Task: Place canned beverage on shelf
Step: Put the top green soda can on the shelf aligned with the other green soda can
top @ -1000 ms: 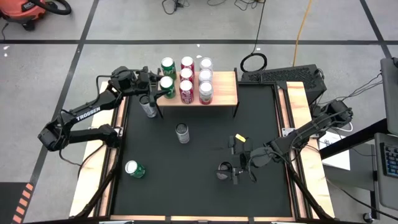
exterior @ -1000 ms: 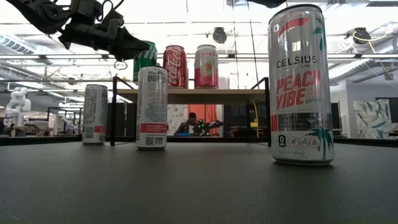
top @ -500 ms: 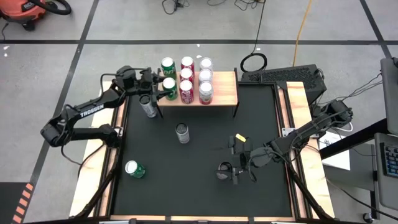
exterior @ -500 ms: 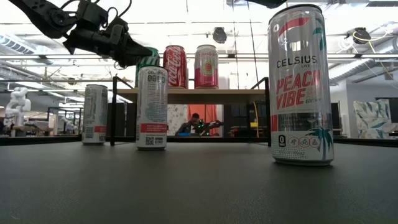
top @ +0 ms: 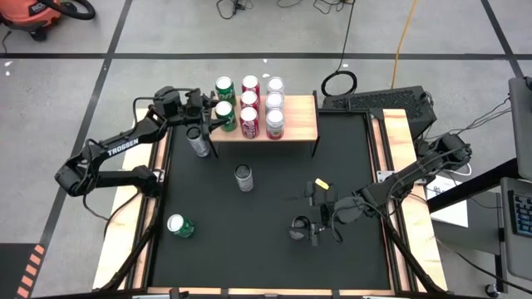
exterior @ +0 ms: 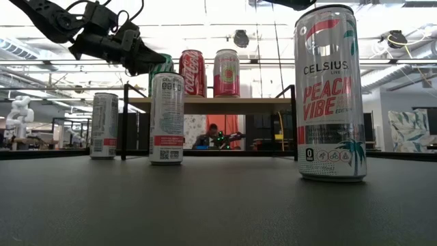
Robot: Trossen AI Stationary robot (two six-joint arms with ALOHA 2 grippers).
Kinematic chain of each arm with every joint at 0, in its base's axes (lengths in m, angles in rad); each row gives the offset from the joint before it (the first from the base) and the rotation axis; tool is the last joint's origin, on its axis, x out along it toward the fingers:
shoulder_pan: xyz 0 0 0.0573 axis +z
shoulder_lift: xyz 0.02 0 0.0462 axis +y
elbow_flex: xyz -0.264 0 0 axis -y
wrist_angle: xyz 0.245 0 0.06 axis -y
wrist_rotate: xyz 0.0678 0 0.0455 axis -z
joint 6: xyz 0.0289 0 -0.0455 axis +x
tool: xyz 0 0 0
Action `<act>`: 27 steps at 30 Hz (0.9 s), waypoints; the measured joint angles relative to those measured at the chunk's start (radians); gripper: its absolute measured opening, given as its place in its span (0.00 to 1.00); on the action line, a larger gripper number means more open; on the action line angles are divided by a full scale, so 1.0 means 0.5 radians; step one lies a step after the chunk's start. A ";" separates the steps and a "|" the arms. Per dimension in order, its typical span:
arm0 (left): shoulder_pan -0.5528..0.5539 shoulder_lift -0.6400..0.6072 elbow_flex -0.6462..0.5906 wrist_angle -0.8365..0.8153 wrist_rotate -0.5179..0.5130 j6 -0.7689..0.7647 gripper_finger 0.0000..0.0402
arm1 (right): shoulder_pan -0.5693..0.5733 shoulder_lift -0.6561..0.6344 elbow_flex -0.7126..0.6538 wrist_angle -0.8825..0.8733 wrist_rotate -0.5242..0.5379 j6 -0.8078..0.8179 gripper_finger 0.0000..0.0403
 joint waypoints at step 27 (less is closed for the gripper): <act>0.000 0.002 -0.002 -0.012 0.022 0.009 0.80 | 0.000 0.000 0.000 0.000 -0.001 0.002 0.94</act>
